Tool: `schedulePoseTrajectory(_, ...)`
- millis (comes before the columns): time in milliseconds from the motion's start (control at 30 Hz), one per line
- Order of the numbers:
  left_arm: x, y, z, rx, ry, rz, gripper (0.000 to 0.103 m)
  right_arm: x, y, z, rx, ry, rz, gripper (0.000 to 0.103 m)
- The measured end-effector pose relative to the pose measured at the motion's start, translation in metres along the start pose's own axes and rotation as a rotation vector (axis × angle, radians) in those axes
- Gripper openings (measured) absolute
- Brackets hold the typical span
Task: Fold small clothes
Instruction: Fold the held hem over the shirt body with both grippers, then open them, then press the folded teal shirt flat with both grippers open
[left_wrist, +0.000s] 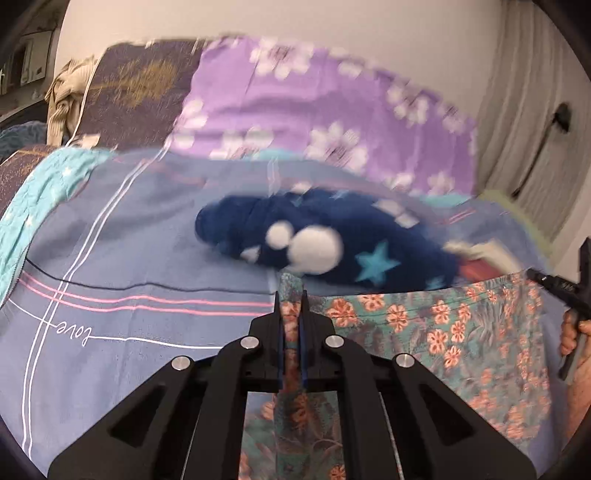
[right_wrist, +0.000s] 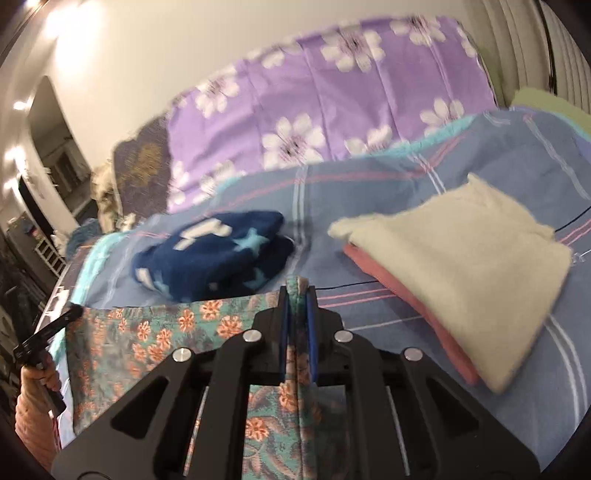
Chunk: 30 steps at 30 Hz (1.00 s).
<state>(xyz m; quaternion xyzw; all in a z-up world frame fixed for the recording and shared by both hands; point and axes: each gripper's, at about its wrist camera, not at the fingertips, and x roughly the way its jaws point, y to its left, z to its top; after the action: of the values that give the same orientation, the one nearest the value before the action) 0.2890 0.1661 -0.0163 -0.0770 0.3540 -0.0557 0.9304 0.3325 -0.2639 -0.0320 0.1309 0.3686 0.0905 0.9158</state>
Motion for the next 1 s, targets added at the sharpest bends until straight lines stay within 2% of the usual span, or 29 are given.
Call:
schedulePoseTrajectory(33, 0.016, 0.003, -0.002, -0.002, 0.048, 0.023, 0.008, 0.019, -0.003, -0.002, 0.009, 0.047, -0.033, 0.020)
schedulePoseTrajectory(100, 0.047, 0.008, -0.013, 0.005, 0.151, 0.066, 0.010, 0.039, -0.009, -0.013, 0.025, 0.109, -0.086, 0.023)
schedulePoseTrajectory(200, 0.050, 0.007, -0.033, 0.042, 0.173, 0.088, 0.017, 0.029, -0.013, -0.034, 0.029, 0.124, -0.061, 0.023)
schedulePoseTrajectory(267, 0.029, 0.006, -0.039, 0.061, 0.141, 0.087, 0.036, 0.005, -0.013, -0.049, -0.001, 0.102, -0.060, 0.023)
schedulePoseTrajectory(367, -0.022, 0.002, -0.053, 0.092, 0.050, 0.087, 0.048, -0.047, -0.021, -0.080, -0.015, 0.062, -0.061, 0.030)
schedulePoseTrajectory(500, -0.084, -0.007, -0.093, 0.083, 0.026, 0.037, 0.051, -0.110, -0.029, -0.138, -0.004, 0.051, -0.035, 0.033)
schedulePoseTrajectory(567, -0.108, -0.010, -0.122, 0.077, 0.033, 0.032, 0.060, -0.134, -0.032, -0.164, 0.015, 0.058, -0.028, 0.034)
schedulePoseTrajectory(667, -0.130, -0.010, -0.156, 0.053, 0.053, 0.062, 0.062, -0.150, -0.033, -0.191, 0.042, 0.087, -0.015, 0.037)
schedulePoseTrajectory(733, -0.137, -0.004, -0.173, -0.002, 0.076, 0.062, 0.062, -0.158, -0.031, -0.209, 0.072, 0.117, 0.005, 0.038)
schedulePoseTrajectory(833, -0.156, 0.007, -0.199, -0.148, 0.087, -0.003, 0.062, -0.168, -0.023, -0.226, 0.103, 0.141, 0.060, 0.044)
schedulePoseTrajectory(933, -0.161, 0.008, -0.217, -0.261, 0.094, -0.184, 0.062, -0.165, -0.015, -0.236, 0.138, 0.172, 0.133, 0.052)
schedulePoseTrajectory(1000, -0.150, 0.005, -0.227, -0.317, 0.140, -0.250, 0.063, -0.155, -0.014, -0.241, 0.200, 0.203, 0.176, 0.056)
